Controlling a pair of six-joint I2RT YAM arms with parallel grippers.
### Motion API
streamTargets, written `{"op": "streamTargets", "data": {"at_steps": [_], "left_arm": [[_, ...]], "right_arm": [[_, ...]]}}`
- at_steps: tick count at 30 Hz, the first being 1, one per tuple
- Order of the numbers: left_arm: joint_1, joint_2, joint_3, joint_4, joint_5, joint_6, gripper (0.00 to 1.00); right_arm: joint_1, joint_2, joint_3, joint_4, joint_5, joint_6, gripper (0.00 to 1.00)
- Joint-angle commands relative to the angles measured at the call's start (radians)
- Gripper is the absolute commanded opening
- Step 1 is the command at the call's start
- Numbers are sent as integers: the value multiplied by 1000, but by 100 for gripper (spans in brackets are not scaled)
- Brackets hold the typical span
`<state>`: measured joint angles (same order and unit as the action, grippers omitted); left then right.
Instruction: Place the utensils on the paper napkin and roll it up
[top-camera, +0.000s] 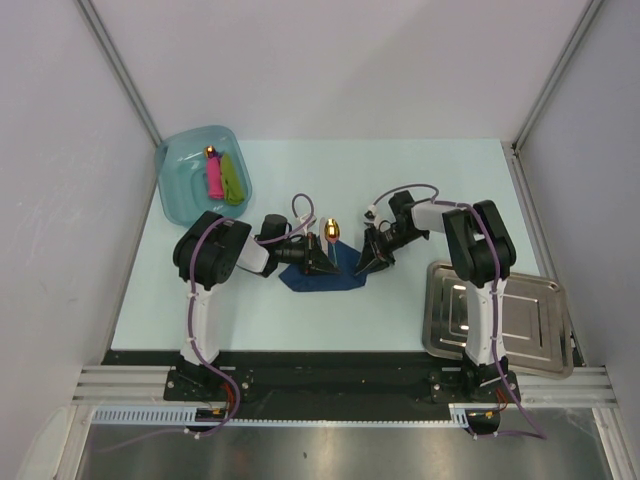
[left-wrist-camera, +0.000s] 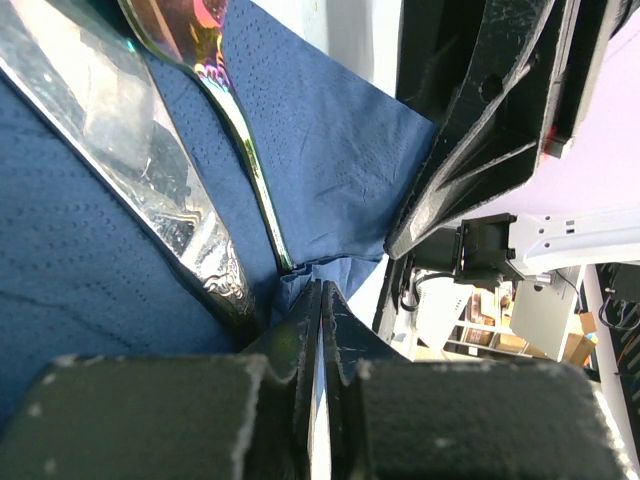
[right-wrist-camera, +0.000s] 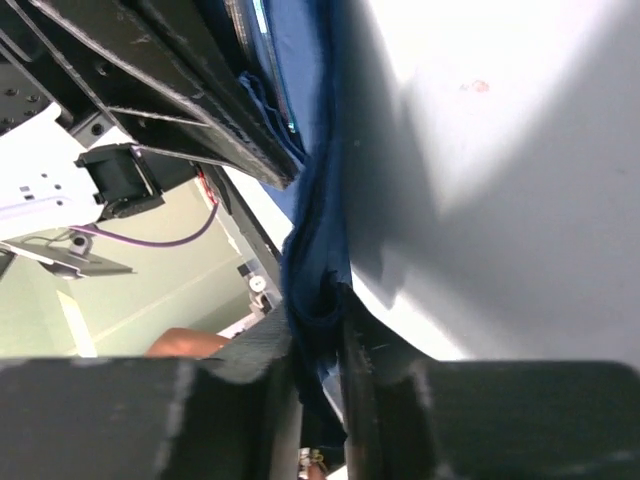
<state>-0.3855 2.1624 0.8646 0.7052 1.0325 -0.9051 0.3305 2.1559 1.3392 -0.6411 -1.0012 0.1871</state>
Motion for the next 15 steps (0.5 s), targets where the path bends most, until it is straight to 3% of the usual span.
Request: {"op": "streamTargets", "data": {"at_steps": [1,2,6,15], "left_arm": [[23,22,-3,-27,-51,80,5],[23,22,-3,-27,-52,80,5],[23,24,-3,-23,-51,77,5],[33,10,-1,-4,-51,54,5]], "right_arm": [[16,-62,32,50,-36,43,17],[22,-57,41,55,-37,51,10],[60,-28,81,49,-27,49,3],[128,12,132,29,13,34,1]]}}
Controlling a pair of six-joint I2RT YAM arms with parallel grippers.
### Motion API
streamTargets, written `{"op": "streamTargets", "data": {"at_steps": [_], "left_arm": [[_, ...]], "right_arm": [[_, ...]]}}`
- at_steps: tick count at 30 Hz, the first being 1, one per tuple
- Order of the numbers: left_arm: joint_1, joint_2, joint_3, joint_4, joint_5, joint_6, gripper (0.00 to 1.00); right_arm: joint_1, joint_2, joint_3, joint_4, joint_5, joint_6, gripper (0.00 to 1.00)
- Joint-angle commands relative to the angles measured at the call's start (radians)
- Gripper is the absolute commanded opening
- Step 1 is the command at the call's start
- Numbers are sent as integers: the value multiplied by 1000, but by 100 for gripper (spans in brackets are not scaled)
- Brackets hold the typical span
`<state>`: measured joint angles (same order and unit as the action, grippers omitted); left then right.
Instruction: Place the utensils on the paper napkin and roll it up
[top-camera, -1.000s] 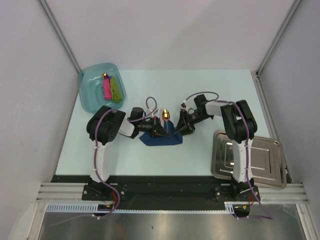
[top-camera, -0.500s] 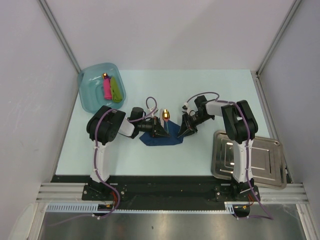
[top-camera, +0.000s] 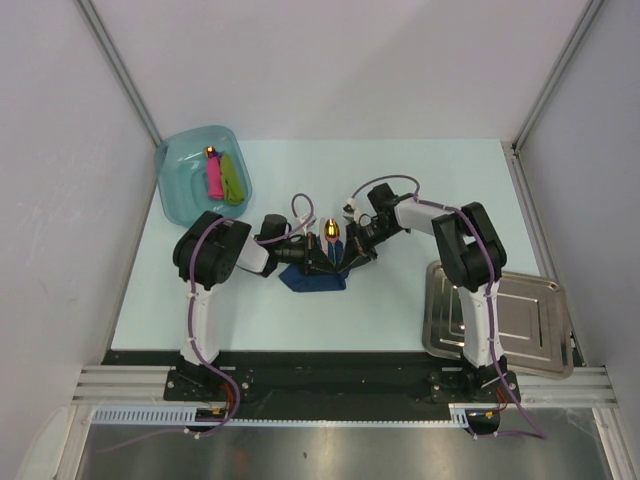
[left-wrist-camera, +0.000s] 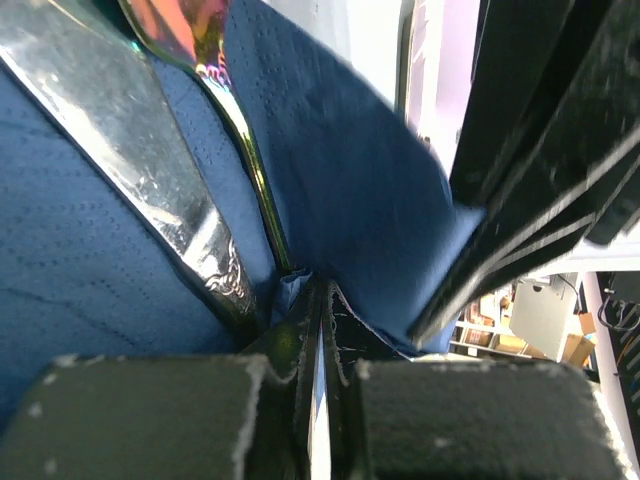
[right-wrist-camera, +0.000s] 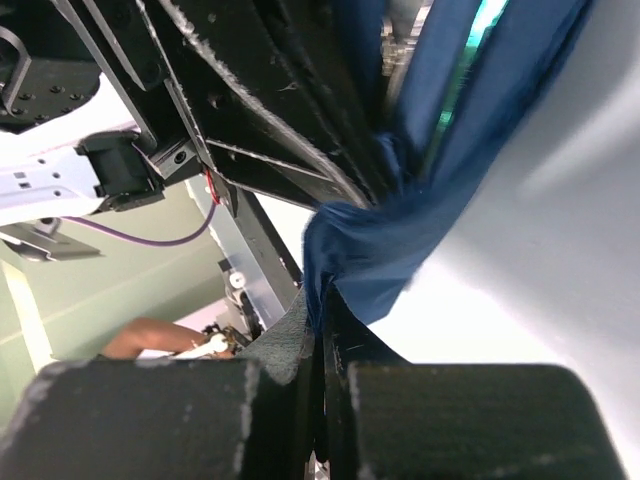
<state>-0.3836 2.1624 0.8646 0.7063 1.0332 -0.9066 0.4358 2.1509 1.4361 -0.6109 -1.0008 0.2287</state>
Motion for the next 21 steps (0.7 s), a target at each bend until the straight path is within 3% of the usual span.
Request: {"op": "streamTargets", "data": {"at_steps": [1,13,21], "left_arm": [[31,7,-3,2,-50,46,5],[48,-90,-16,74,-7,-3,6],[80,-145,-58,-96,11,107,6]], "right_arm": [[27,23,32,-3,21,-8,1],[21,58,38,17,73,8,0],[24,46,47,26,56,38,0]]}}
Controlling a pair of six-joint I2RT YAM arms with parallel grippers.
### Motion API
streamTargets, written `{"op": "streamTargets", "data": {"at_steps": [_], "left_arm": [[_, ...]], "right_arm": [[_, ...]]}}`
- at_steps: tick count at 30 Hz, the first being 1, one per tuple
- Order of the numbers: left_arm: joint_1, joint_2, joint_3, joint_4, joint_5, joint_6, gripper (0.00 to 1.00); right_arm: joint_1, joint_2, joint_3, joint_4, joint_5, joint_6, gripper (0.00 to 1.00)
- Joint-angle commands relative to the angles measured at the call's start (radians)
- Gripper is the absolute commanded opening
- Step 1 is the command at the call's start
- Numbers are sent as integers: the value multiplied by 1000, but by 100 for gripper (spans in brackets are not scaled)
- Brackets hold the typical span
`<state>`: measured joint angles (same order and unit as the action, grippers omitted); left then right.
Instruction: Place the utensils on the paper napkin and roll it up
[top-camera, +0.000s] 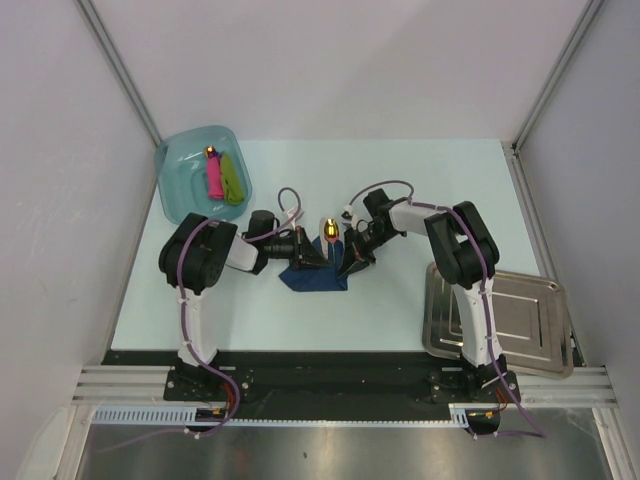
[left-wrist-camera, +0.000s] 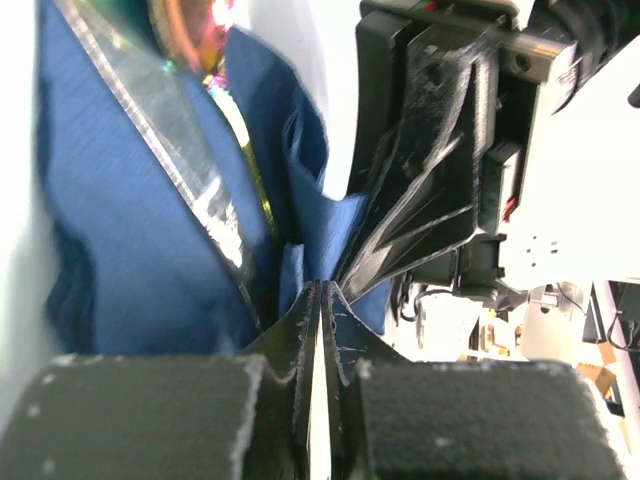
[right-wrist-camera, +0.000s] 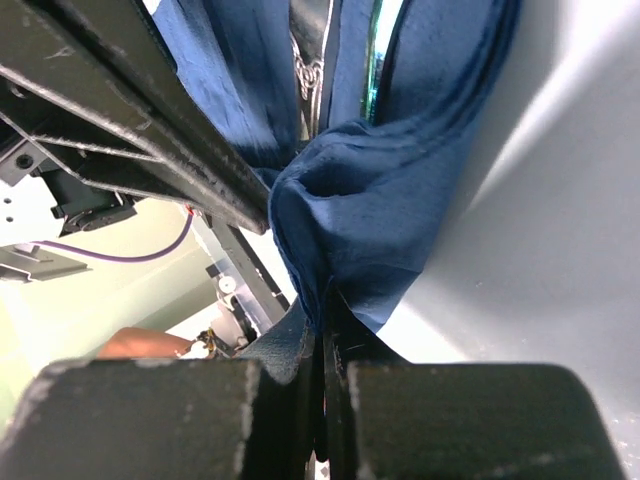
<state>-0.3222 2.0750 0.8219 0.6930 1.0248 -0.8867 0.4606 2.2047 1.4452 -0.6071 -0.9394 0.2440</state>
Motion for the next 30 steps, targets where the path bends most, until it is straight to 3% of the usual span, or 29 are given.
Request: {"op": "streamTargets", "data": {"at_steps": [1,30], "left_arm": [[20,-58,-20,-93,20,104,6],[34,-39,-6,-142,-2,143,6]], "right_arm": [[-2,-10,40,26,-9,26,0],[79,64,95,40,8,26,2]]}}
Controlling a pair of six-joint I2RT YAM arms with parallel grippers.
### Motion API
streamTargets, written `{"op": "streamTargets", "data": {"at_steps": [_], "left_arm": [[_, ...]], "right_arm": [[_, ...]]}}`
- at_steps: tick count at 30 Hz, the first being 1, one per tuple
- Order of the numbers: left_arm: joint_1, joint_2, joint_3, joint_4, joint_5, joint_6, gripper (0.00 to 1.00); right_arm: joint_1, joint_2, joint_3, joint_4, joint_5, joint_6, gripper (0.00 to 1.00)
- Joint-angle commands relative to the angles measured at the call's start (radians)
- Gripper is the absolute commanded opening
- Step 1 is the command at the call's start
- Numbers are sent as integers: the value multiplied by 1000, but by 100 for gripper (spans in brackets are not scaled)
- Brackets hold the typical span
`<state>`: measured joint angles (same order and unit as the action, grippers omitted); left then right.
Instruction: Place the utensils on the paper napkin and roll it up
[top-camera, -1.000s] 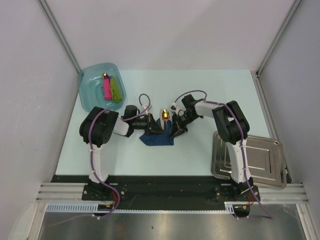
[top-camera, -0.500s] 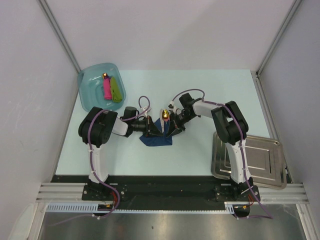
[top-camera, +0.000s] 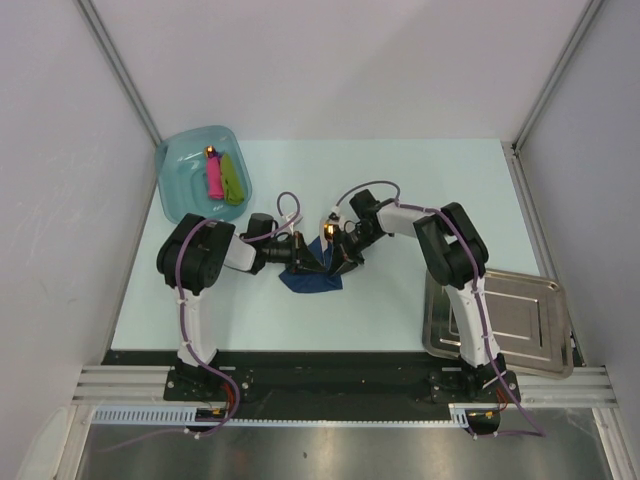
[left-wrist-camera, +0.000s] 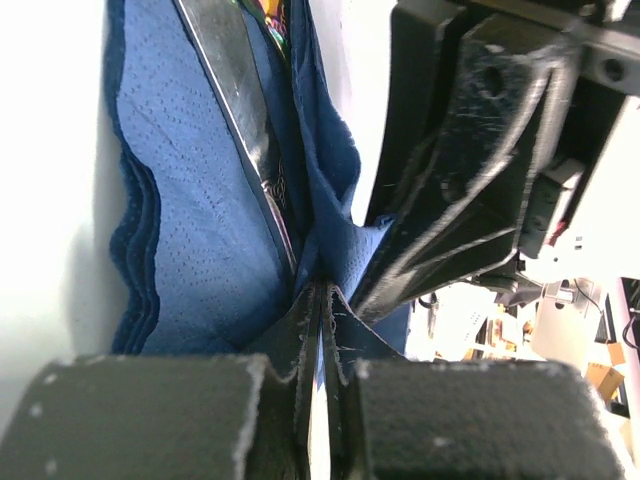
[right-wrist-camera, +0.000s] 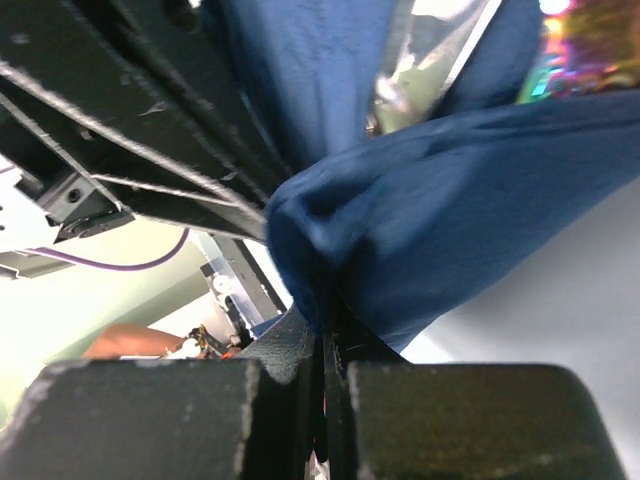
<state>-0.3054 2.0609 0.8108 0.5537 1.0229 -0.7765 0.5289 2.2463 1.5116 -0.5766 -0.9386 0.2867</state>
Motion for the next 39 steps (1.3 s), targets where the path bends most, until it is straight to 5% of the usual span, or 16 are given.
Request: {"op": "streamTargets", "data": {"at_steps": [1,7,14,19,22,32,39], "left_arm": [[20,-39,4,-5,3,33,6],[80,-117,-27,-84,14,78,15],[152,-191,-38,-172,5,118,33],[170,-219,-44,-178,3,125,38],[177,-242,-44,-189,2,137,43],[183,-223,-18,-144,-14,72,55],[138,-188,37,-163,-32,56,48]], "right_arm": [[10,24,29,9,11,-18,3],[13,21,27,23,15,-21,13],[28,7,42,43,-3,-7,43],[36,9,52,46,-3,0,48],[39,10,55,47,-2,3,60],[43,-4,58,43,-19,-1,73],[43,-24,45,49,-29,-11,70]]}}
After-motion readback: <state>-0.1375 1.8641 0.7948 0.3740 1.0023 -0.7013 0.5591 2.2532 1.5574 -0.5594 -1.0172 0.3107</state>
